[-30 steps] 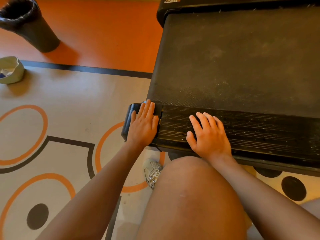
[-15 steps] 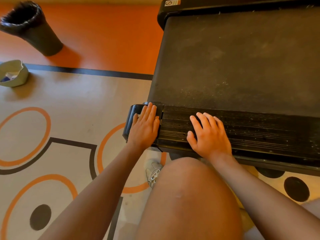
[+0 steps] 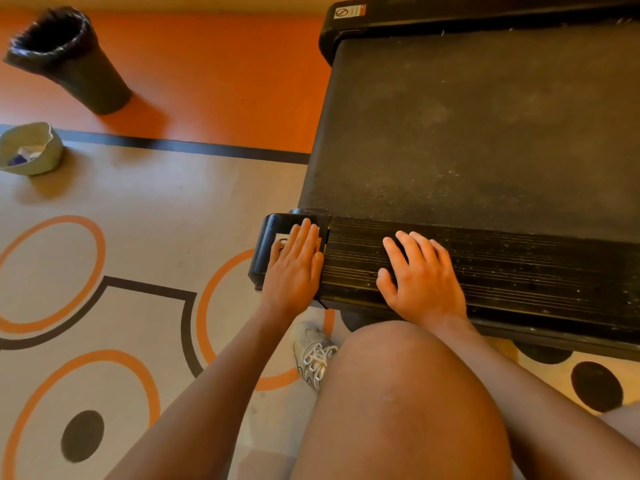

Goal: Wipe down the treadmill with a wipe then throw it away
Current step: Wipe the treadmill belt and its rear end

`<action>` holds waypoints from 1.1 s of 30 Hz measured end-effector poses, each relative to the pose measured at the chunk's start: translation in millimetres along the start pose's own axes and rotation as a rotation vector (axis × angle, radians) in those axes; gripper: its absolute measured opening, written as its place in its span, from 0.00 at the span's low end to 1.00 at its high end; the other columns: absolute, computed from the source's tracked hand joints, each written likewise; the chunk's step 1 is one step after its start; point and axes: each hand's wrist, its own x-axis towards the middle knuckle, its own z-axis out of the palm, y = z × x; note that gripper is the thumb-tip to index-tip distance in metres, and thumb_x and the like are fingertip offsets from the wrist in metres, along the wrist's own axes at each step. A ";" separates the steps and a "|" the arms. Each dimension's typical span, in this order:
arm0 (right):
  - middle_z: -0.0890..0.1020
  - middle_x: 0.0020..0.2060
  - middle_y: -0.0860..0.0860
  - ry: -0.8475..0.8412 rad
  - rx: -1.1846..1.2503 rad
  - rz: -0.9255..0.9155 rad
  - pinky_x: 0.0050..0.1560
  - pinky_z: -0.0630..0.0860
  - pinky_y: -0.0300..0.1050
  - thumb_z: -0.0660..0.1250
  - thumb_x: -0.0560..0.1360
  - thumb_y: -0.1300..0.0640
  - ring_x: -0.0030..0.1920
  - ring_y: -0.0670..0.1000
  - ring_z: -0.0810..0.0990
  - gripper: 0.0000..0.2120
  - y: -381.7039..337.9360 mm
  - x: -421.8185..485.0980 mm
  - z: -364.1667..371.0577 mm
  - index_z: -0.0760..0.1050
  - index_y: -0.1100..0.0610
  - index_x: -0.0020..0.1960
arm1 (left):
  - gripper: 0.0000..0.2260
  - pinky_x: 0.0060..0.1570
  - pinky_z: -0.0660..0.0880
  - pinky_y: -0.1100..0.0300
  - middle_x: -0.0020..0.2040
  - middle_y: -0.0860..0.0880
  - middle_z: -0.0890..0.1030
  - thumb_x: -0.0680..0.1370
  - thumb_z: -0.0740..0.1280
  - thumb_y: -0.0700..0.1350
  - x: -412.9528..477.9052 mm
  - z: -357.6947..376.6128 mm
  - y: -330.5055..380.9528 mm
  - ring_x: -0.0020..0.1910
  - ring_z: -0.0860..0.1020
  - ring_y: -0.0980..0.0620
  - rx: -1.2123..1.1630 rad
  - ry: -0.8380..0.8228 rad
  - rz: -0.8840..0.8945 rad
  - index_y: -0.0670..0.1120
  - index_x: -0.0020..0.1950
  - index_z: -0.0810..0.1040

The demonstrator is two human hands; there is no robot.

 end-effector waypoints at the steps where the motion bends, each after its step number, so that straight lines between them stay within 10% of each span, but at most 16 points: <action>1: 0.76 0.70 0.60 0.005 -0.001 0.002 0.70 0.71 0.63 0.50 0.81 0.43 0.72 0.62 0.73 0.29 -0.6 0.0 -0.6 0.75 0.58 0.73 | 0.25 0.76 0.34 0.53 0.84 0.52 0.45 0.88 0.44 0.56 9.9 -3.2 0.2 0.82 0.42 0.53 0.004 -0.007 -0.001 0.52 0.84 0.47; 33: 0.77 0.69 0.61 0.059 -0.008 -0.014 0.69 0.72 0.64 0.52 0.81 0.44 0.70 0.62 0.74 0.28 -0.3 -0.1 2.7 0.75 0.59 0.72 | 0.26 0.73 0.26 0.55 0.84 0.54 0.45 0.87 0.42 0.58 11.2 -1.2 -2.5 0.82 0.41 0.54 0.053 -0.013 0.046 0.53 0.84 0.46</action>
